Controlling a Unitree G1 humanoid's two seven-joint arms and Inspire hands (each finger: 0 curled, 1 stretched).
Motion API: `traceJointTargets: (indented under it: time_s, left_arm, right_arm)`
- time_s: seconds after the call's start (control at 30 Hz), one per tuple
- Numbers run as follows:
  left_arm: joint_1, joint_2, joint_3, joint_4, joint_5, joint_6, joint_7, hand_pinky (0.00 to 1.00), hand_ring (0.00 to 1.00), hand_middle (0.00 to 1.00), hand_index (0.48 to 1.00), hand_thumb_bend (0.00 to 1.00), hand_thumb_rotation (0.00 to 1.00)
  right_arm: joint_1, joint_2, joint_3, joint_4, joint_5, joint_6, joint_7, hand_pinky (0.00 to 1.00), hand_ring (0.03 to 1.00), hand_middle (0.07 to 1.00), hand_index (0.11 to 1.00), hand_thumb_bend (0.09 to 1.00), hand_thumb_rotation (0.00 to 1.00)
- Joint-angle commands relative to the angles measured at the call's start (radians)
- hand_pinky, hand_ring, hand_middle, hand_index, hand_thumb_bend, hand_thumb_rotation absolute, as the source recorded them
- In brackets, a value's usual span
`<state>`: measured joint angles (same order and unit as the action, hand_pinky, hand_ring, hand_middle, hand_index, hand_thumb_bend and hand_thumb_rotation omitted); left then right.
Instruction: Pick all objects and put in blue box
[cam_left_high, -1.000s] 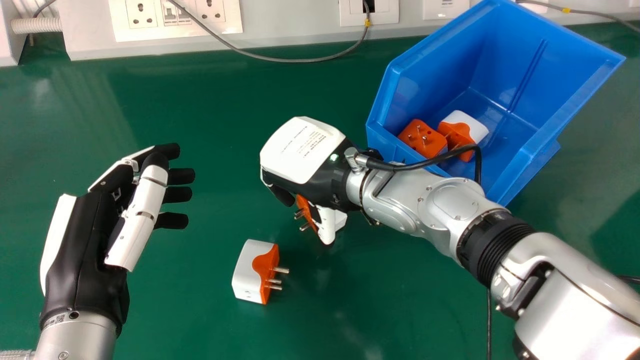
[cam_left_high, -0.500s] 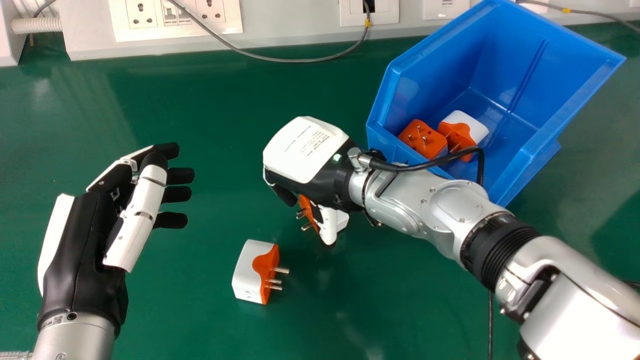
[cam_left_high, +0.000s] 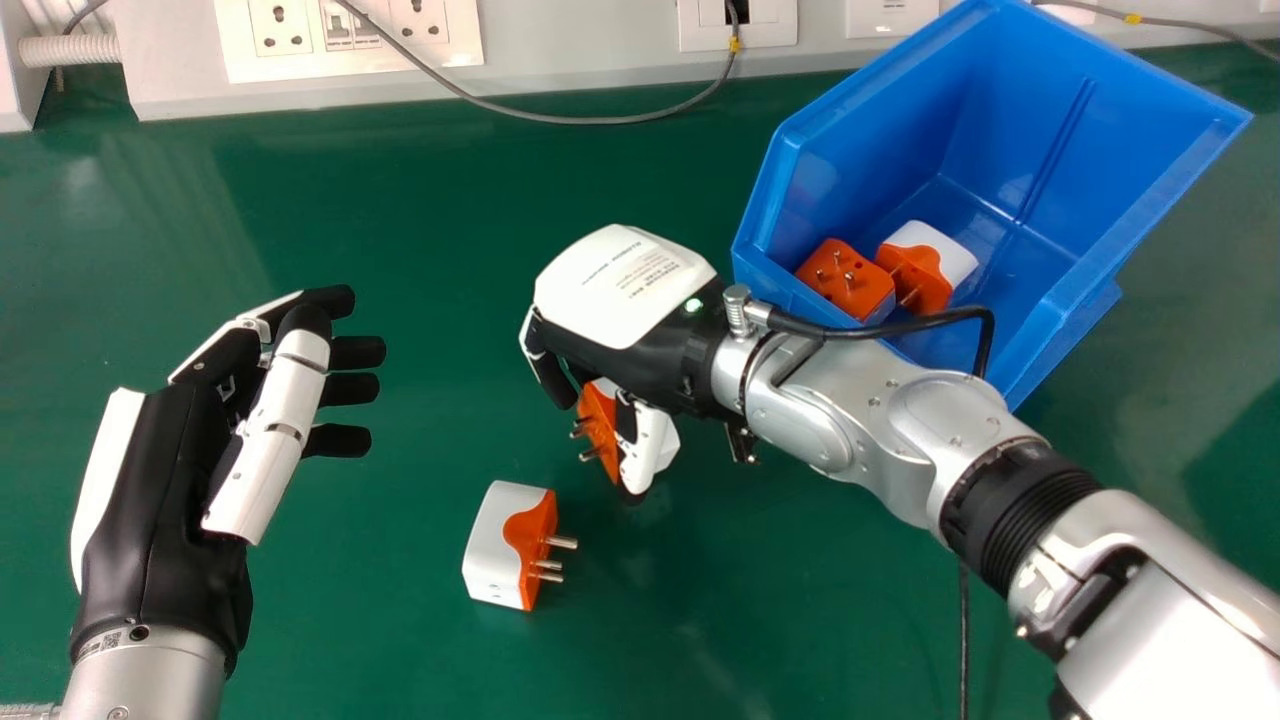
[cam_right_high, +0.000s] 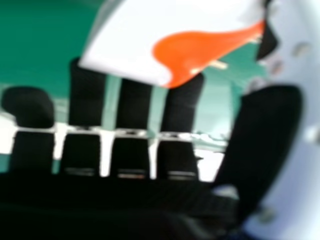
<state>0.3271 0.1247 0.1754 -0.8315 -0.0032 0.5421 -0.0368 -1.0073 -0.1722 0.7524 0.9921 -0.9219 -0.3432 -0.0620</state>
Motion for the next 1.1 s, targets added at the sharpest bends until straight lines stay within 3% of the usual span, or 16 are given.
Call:
traceJointTargets:
  time_s: [0.0,0.53,0.8,1.07]
  left_arm:
    - [-0.004,0.001,0.009,-0.022,-0.006,-0.002,-0.001,0.59,0.69,0.70,0.756,0.28,0.74]
    - [-0.005,-0.001,0.012,-0.017,-0.009,-0.007,-0.002,0.59,0.69,0.70,0.757,0.28,0.74]
    - [-0.014,0.000,0.011,-0.009,-0.008,-0.007,-0.001,0.60,0.70,0.70,0.758,0.28,0.74]
    - [-0.030,0.005,0.013,0.006,-0.004,-0.007,-0.002,0.60,0.70,0.70,0.758,0.28,0.74]
  right_arm:
    - [-0.020,-0.011,-0.001,-0.030,-0.006,-0.002,-0.010,0.13,0.162,0.457,0.468,0.527,0.00]
    - [-0.027,-0.021,-0.011,-0.049,-0.013,0.006,-0.005,0.14,0.175,0.472,0.467,0.525,0.00]
    - [-0.045,-0.026,-0.028,-0.066,-0.016,0.022,-0.013,0.13,0.170,0.450,0.470,0.524,0.00]
    - [-0.041,-0.048,-0.068,-0.142,0.004,0.028,0.030,0.20,0.255,0.442,0.484,0.524,0.00]
